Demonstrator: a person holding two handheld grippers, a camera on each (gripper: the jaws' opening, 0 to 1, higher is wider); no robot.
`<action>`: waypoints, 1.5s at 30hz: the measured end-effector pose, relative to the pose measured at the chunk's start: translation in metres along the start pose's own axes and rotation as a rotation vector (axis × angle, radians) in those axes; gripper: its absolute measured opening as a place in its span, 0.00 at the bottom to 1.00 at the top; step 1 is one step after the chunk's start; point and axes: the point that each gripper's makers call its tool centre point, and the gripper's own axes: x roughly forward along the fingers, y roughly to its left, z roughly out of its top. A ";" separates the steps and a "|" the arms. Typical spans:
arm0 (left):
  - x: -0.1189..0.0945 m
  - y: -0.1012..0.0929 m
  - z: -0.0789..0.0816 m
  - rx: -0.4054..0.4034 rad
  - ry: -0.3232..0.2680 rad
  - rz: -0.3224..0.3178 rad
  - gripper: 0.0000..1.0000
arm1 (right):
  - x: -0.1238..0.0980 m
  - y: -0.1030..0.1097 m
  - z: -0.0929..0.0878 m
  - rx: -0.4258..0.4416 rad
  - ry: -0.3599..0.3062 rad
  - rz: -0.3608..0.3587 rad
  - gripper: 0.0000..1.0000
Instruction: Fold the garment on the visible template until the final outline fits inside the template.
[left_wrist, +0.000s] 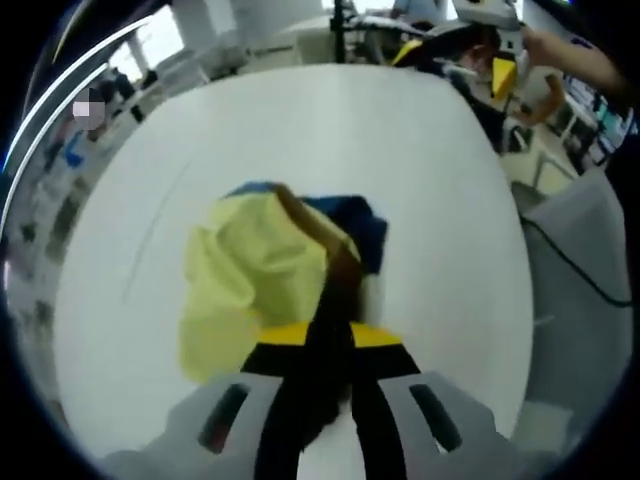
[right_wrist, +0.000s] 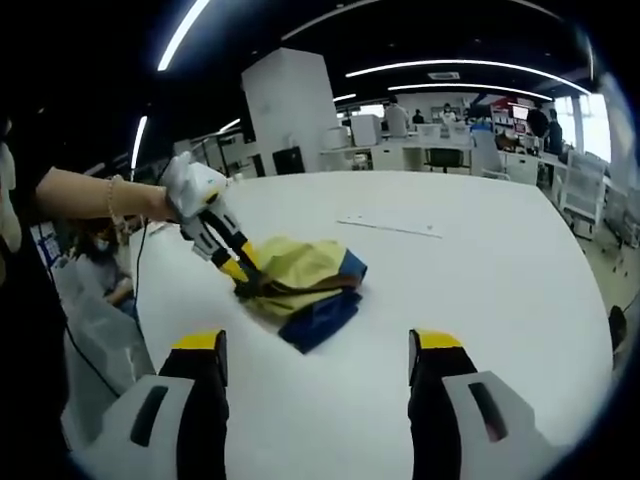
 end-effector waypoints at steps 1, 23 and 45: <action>0.000 0.000 0.000 -0.003 -0.001 0.002 0.04 | 0.000 0.000 0.001 -0.001 0.000 0.000 0.74; -0.013 0.001 0.002 -0.049 -0.022 0.053 0.00 | -0.003 0.009 0.013 -0.034 0.001 0.004 0.73; -0.050 -0.003 0.000 -0.116 -0.089 0.133 0.00 | 0.007 0.029 0.022 -0.138 0.029 0.041 0.74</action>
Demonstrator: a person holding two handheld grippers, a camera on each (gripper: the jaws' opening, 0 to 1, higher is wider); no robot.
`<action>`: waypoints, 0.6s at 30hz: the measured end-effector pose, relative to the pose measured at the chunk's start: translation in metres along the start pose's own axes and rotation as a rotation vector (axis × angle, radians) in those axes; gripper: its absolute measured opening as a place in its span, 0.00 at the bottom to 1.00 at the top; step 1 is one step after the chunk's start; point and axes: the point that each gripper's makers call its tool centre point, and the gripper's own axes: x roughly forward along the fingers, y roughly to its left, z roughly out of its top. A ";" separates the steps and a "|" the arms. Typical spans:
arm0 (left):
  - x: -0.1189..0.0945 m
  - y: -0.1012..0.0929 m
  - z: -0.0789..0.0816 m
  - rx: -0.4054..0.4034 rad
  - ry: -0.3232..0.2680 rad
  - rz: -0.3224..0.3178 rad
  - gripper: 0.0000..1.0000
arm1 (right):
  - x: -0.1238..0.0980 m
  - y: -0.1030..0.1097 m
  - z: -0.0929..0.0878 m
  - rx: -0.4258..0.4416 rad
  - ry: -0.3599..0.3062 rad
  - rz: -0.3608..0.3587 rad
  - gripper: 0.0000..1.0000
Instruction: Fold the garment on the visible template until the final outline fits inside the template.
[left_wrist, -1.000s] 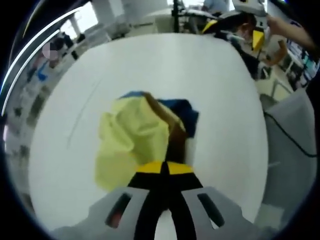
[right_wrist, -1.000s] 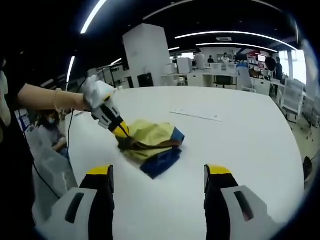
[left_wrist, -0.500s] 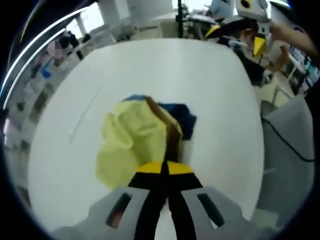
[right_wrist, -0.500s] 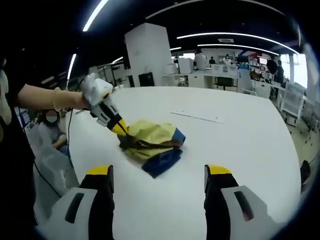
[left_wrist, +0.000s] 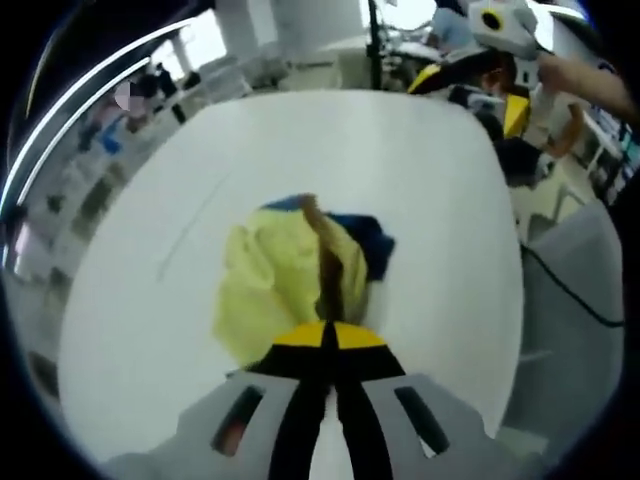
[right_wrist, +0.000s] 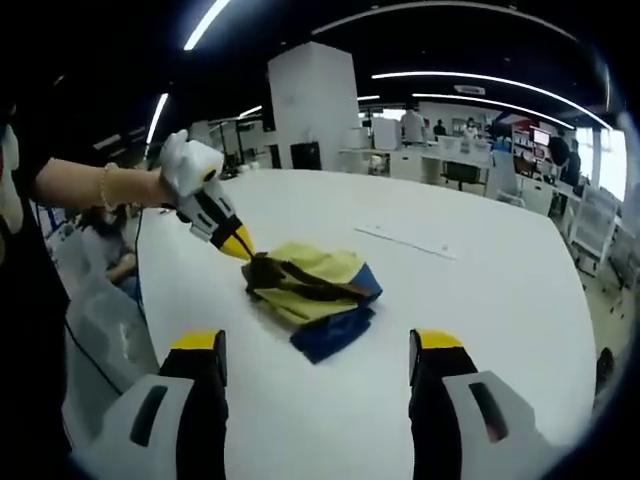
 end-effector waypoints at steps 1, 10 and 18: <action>-0.001 0.000 0.000 -0.002 -0.002 0.002 0.00 | 0.003 0.001 -0.001 -0.006 0.008 0.007 0.74; 0.012 0.000 -0.017 -0.047 0.020 0.002 0.00 | 0.018 0.008 -0.001 -0.019 0.018 0.041 0.74; 0.030 -0.008 -0.018 -0.055 0.023 -0.025 0.00 | 0.020 0.005 -0.014 -0.004 0.043 0.047 0.73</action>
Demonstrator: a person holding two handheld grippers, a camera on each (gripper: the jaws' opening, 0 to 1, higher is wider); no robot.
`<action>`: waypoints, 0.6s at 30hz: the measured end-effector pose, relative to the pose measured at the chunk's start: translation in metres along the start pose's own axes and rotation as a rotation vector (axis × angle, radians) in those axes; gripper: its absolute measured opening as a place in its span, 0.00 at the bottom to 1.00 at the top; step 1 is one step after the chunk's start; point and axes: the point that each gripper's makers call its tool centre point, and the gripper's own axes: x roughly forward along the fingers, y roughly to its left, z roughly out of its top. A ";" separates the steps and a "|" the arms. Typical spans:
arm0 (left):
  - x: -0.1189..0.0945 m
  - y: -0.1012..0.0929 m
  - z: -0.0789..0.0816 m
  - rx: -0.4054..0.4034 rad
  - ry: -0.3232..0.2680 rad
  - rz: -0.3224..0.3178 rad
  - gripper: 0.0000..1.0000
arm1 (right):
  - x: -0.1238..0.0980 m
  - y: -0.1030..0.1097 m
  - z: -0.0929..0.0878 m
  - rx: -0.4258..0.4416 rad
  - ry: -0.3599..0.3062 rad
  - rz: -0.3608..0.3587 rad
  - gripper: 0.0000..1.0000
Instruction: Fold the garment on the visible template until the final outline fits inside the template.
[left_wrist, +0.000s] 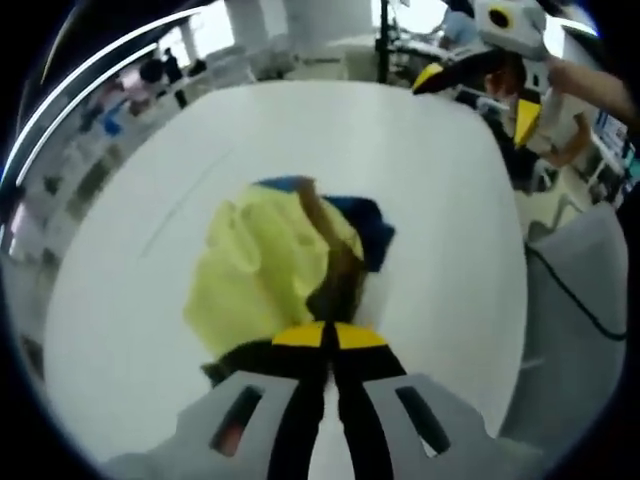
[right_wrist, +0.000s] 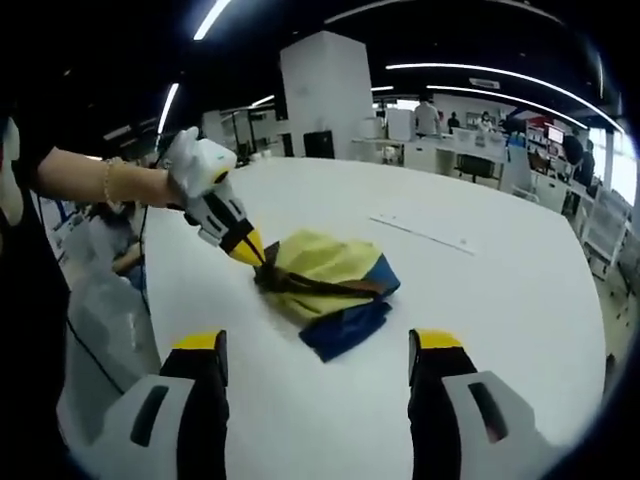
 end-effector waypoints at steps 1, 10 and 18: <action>0.002 -0.001 0.001 -0.002 -0.002 -0.005 0.00 | 0.000 -0.001 -0.002 0.004 0.003 -0.001 0.73; 0.019 -0.016 0.012 0.066 -0.002 -0.046 0.13 | 0.000 -0.006 -0.008 0.022 0.012 -0.007 0.73; 0.026 -0.018 0.014 0.077 0.021 -0.070 0.00 | 0.003 -0.008 -0.008 0.014 0.018 -0.003 0.73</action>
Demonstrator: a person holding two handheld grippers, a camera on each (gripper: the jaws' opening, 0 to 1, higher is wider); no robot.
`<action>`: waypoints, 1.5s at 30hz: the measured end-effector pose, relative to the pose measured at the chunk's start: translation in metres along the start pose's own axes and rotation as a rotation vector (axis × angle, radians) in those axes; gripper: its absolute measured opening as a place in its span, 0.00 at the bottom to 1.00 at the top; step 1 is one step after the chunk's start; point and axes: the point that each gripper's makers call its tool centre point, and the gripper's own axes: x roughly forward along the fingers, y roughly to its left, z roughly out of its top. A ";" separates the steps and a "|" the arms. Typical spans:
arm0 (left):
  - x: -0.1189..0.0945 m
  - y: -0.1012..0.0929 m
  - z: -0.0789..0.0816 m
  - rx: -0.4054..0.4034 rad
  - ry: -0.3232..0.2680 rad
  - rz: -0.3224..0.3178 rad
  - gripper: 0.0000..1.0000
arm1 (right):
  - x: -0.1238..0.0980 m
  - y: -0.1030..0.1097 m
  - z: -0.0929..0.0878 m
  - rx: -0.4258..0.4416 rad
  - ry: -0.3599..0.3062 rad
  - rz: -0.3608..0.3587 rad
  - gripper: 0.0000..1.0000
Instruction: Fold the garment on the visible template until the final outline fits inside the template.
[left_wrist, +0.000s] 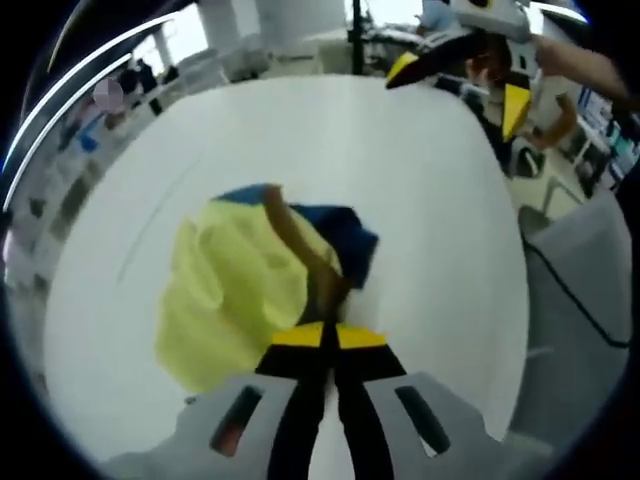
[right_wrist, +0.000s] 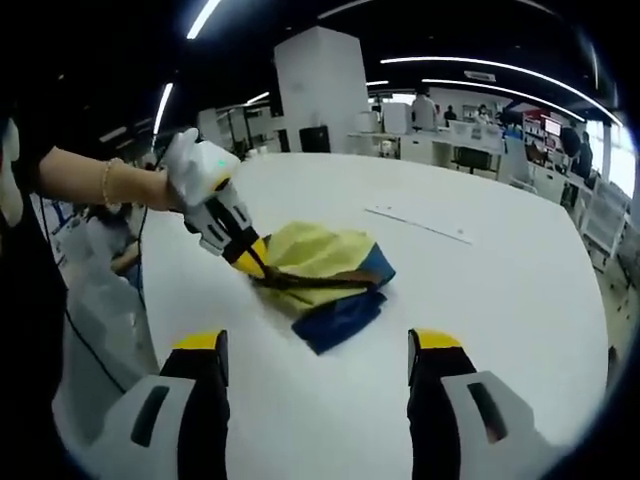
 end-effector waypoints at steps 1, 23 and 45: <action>-0.001 0.001 0.000 0.000 0.000 0.004 0.00 | 0.001 0.000 0.000 -0.002 0.002 0.002 0.73; -0.093 0.010 0.019 -0.056 -0.113 0.163 0.00 | 0.060 -0.010 0.014 -0.505 0.147 -0.006 0.60; -0.116 0.006 0.009 -0.135 -0.155 0.199 0.00 | 0.132 -0.031 0.051 -0.943 0.102 -0.040 0.39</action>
